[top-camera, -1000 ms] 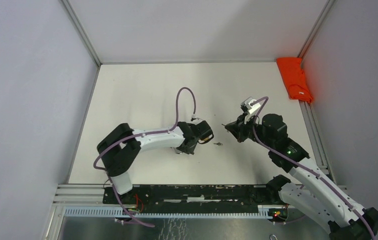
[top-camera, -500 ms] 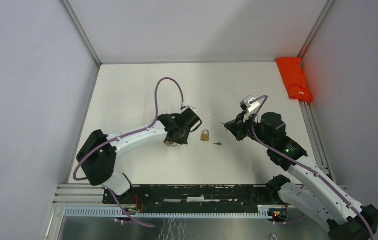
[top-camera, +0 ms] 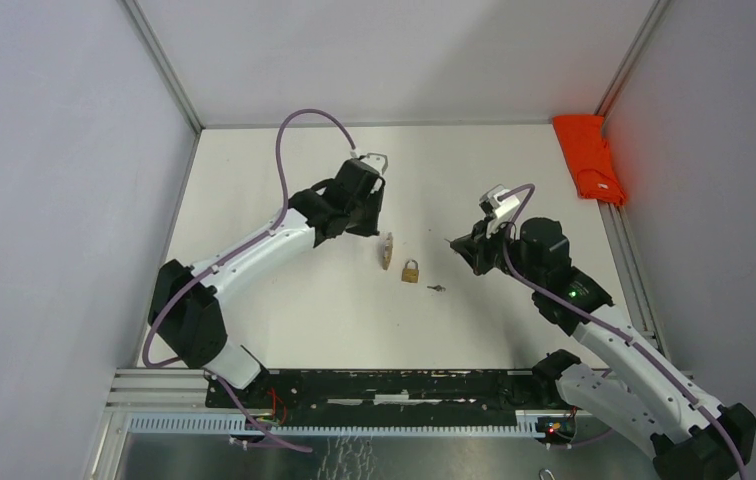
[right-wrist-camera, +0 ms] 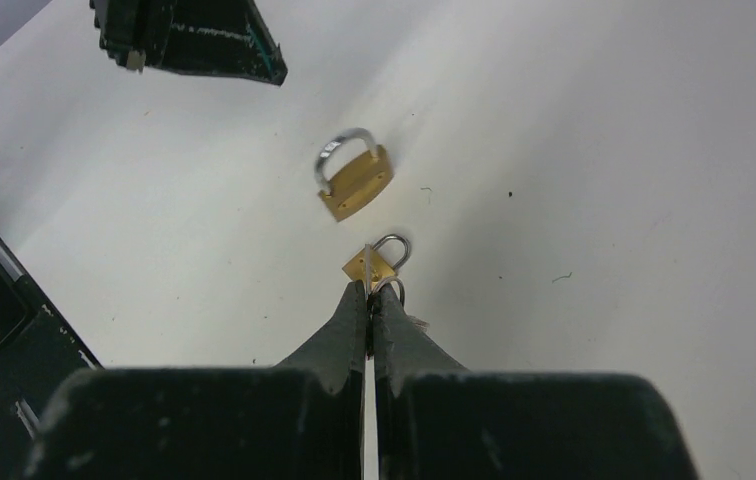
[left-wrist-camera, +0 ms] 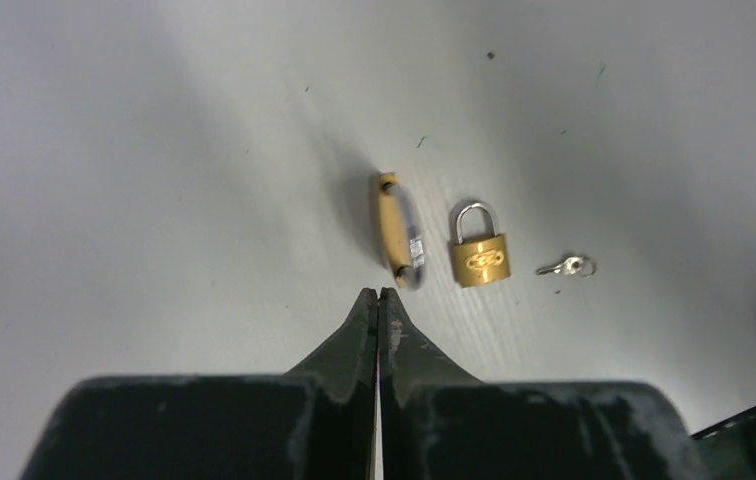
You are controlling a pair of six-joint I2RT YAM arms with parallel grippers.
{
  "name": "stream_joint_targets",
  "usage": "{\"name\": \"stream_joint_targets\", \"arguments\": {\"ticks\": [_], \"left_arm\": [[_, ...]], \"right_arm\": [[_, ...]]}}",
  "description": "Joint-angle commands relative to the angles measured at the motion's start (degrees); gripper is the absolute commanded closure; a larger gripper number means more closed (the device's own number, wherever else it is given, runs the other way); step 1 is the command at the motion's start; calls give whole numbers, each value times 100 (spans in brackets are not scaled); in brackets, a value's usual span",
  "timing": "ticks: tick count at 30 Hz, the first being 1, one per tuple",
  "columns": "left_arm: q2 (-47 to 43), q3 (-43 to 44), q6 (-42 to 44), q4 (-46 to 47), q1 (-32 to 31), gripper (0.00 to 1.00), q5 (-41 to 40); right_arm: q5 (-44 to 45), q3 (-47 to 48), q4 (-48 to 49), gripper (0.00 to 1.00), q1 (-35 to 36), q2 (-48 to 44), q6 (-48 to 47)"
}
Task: Unlock with the key
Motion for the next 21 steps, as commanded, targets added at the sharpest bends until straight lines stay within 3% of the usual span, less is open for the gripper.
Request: {"name": "stream_joint_targets", "arguments": {"ticks": [1,4,10,13,16,21], "left_arm": [[116,-195,310,890,328,98,595],[186,-746,-13,1732,680,98,1364],[362,-780,-27,1732,750,97,1348],[558,-478,-27,1470,741,90,1519],[516,-327,-79,1420,656,73,1694],[889,232,-309,1036,149,65,1720]], "right_arm": [[28,136,269,100,-49,6,3],[31,188,247,100,-84,35,-20],[86,147,175,100,-119,-23,-46],[158,89,172,100,-152,-35,-27],[164,80,149,100,-189,-74,-1],[267,64,15,100,-232,-273,-72]]}}
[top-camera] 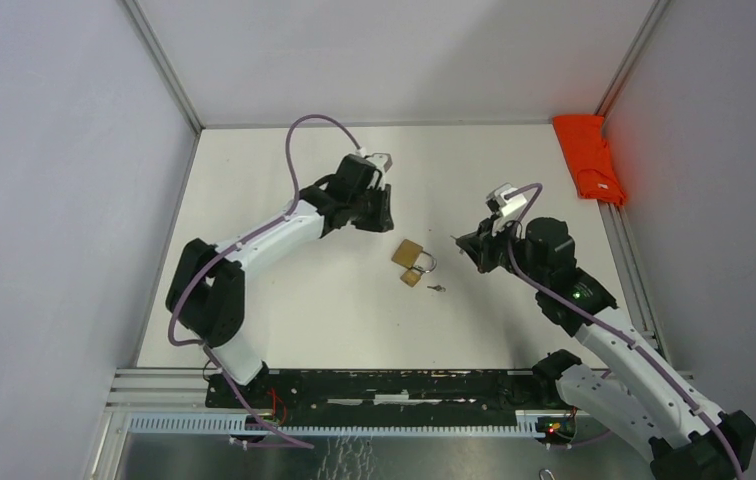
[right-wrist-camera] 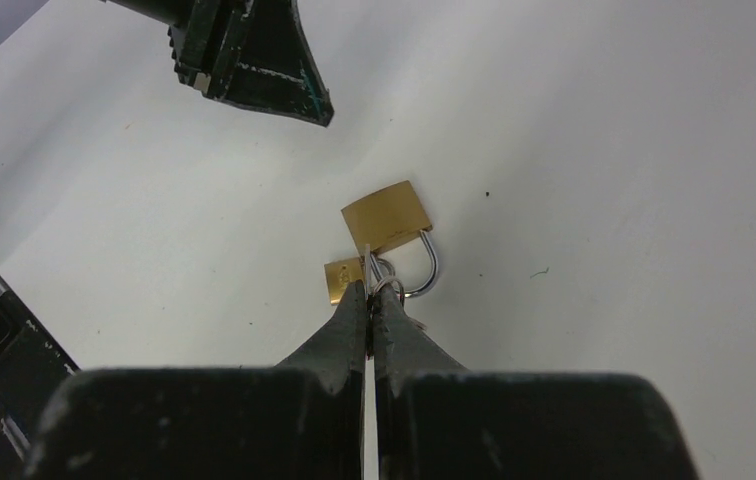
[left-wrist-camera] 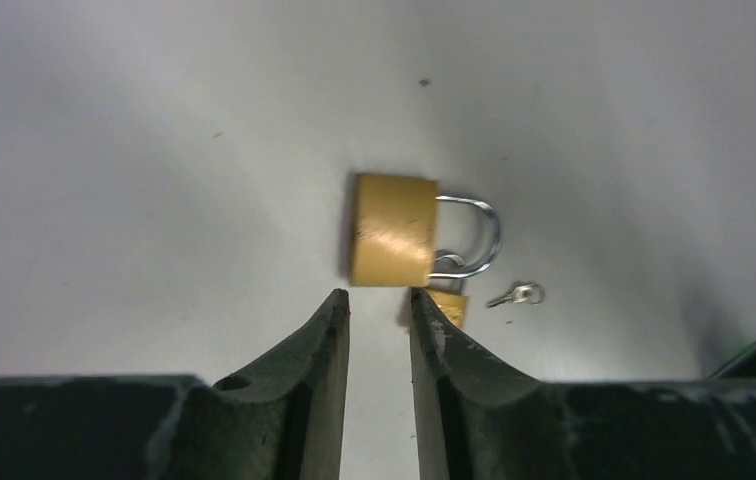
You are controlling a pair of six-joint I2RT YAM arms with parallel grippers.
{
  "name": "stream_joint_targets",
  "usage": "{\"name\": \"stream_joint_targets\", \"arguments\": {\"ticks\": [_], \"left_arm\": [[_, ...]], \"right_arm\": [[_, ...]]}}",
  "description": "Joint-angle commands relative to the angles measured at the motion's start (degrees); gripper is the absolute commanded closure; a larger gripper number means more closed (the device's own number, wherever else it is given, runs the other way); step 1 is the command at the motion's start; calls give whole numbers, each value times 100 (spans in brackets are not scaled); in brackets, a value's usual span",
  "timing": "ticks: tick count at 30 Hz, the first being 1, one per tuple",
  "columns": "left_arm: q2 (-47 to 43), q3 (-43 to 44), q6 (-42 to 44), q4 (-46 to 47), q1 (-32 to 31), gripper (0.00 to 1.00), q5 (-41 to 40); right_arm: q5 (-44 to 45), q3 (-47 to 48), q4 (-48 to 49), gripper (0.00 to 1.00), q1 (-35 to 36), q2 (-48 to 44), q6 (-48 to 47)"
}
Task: Unlock with the key
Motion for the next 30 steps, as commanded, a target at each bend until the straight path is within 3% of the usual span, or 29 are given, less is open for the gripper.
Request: {"name": "stream_joint_targets", "arguments": {"ticks": [1,5,10,18,22,30], "left_arm": [[331,580,-378,-102,-626,64,119],[1217,1442,-383,-578,-1286,61,-485],[1987,1845,-480,-605,-1464,61,-459],[2320,1945,-453,-707,-1648,59,-997],[2523,2140,-321,-810,-1736,53,-1276],[2859,2582,-271,-1211,-1993,53,-1497]], "right_arm": [[217,62,29,100,-55,-251,-68],[383,70,-154,100,-70,-434,-95],[841,230,-699,100,-87,-881,-210],[1435,574,-1531,100,-87,-1547,-367],[1497,649,-1687,100,-92,-1681,-384],[1567,730,-1721,100,-87,-1750,-385]]}}
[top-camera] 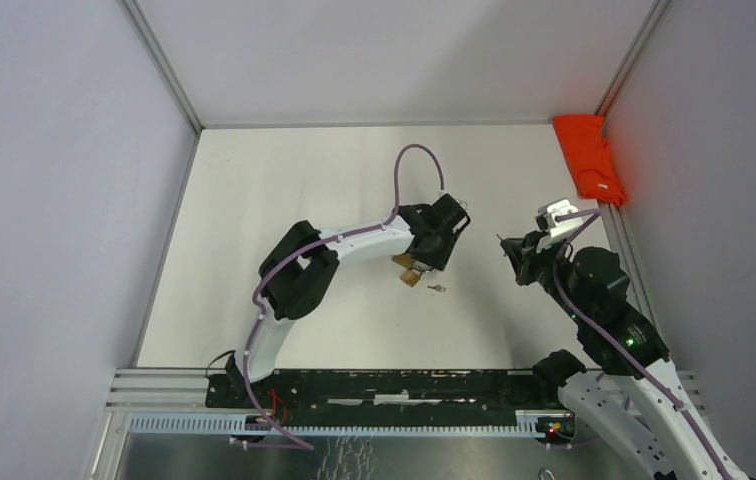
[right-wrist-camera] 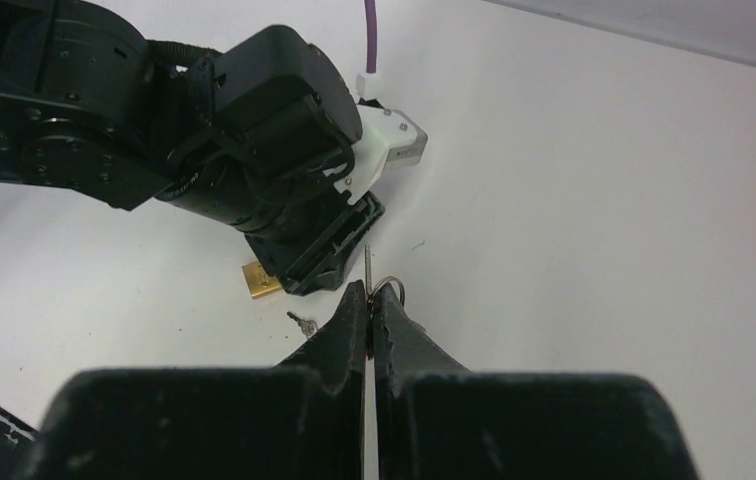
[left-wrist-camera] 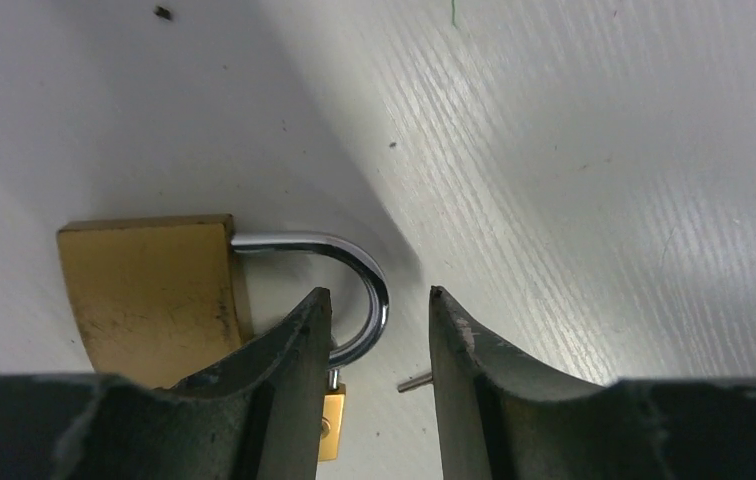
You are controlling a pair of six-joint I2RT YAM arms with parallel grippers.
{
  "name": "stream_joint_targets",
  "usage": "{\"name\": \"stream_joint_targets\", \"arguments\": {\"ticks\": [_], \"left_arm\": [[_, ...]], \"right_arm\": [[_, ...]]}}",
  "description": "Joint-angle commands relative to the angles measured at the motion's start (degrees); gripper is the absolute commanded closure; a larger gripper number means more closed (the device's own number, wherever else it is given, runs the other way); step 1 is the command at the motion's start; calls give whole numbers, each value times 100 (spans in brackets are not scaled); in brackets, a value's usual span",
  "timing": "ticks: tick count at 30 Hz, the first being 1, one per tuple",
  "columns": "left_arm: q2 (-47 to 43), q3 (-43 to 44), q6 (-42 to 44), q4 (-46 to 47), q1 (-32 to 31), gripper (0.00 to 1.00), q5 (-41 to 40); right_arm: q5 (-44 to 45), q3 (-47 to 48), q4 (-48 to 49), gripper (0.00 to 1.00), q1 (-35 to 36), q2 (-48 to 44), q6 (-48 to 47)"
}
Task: Unlock with the key
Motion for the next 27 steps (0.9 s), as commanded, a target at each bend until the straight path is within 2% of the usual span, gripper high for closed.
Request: {"name": "stream_joint_targets", "arguments": {"ticks": [1,7,8,11,12,19,27], "left_arm": [[116,319,-3,-343,-154,53,-391],[253,269,70,-441,-161,55,-681],[298,283,98,-446,-161,59,-660],[383,332,120,-421,-156,90,-669],[397,346,127,-414,-160,97,-707],[24,642,265,-390,-67,98,-1104],[-1284,671,303,-146,541,98,-1163]], "right_arm": [[192,220,-35,100,-12,-57,-71],[163,187,28,100,-14,-73,-51],[158,179,43,100,-12,-74,-49],[112,176,99,100,-13,-73,-21],[103,183,111,100,-15,-60,-7],[28,134,255,100,-13,-27,71],[-164,27,556,100,-12,163,183]]}}
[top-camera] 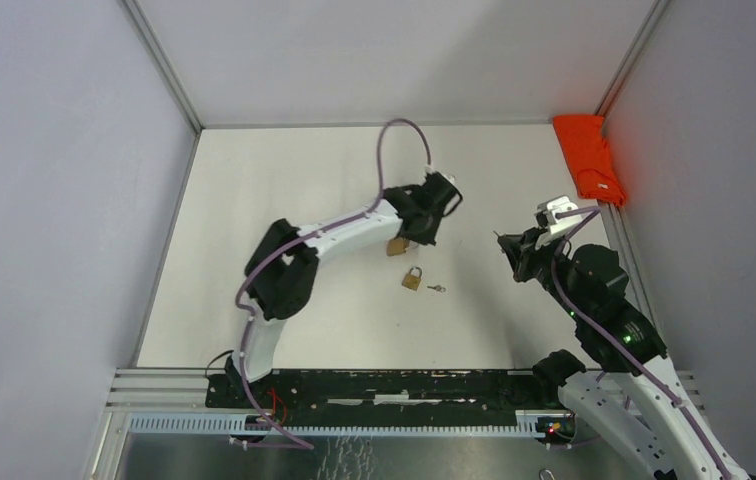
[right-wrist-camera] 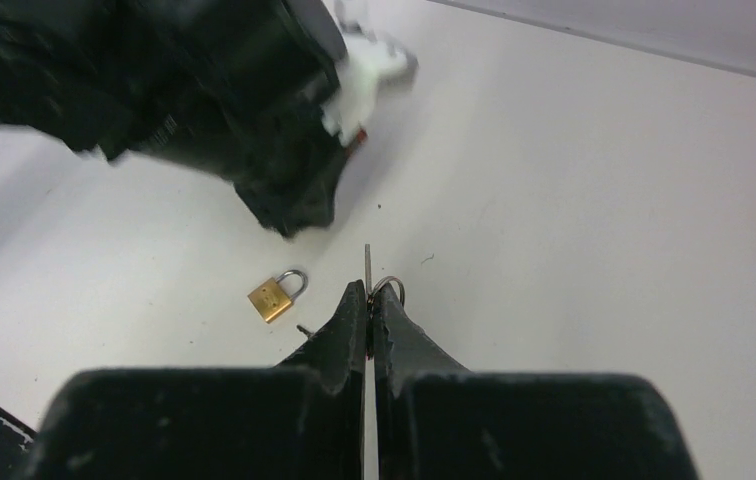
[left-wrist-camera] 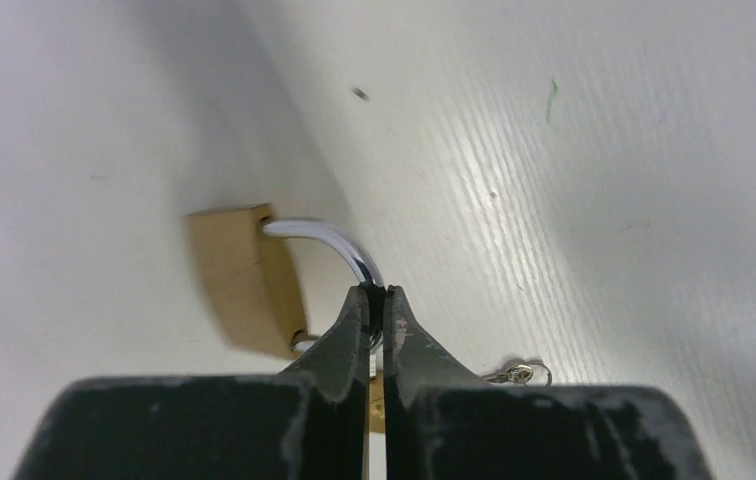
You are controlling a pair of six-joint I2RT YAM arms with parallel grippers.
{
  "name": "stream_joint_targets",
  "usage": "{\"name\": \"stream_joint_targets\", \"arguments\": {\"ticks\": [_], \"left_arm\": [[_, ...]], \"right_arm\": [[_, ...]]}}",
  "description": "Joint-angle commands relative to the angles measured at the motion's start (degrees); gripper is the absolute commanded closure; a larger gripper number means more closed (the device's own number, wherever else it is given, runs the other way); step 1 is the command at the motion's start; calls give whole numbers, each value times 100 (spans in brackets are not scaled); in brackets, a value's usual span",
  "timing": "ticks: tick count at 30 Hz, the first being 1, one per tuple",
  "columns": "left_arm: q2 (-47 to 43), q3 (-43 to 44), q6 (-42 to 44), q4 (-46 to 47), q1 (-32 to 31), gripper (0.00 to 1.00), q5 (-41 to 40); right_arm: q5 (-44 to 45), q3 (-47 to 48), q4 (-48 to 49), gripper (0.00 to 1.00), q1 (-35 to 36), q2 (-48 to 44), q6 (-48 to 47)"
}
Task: Unlock with the key
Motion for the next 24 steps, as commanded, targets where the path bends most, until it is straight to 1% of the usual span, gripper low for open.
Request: {"name": "stream_joint_targets", "arguments": {"ticks": [1,3,7,10,13,15,20,24], "left_arm": [[-1304,194,227,433,505,98,-267],[-1670,-176,165,802,763,98,39],[-2408,-1185,-239,1855,1359,98,929],[-2669,-1678,-321,2185,1655,98,1105],[-2851,-2389,-585,2772,1911,98,1685],[-2819,-2774,-762,3170,2014,98,2019],[-2533,-3004,-963,3567,2035,98,2386],[-2263,-2822,-1158,3893,2030,98,2706]], "right_arm": [[-176,29,434,100,-13,136,132],[-216,31,510,100,-13,208,161],[-218,60,665,100,-12,362,181],[-425,82,763,100,-17,448,218],[-472,107,817,100,-18,538,224],[-481,117,852,100,-12,574,219],[-438,58,879,100,-14,577,221],[-436,-23,898,100,-13,575,219]]}}
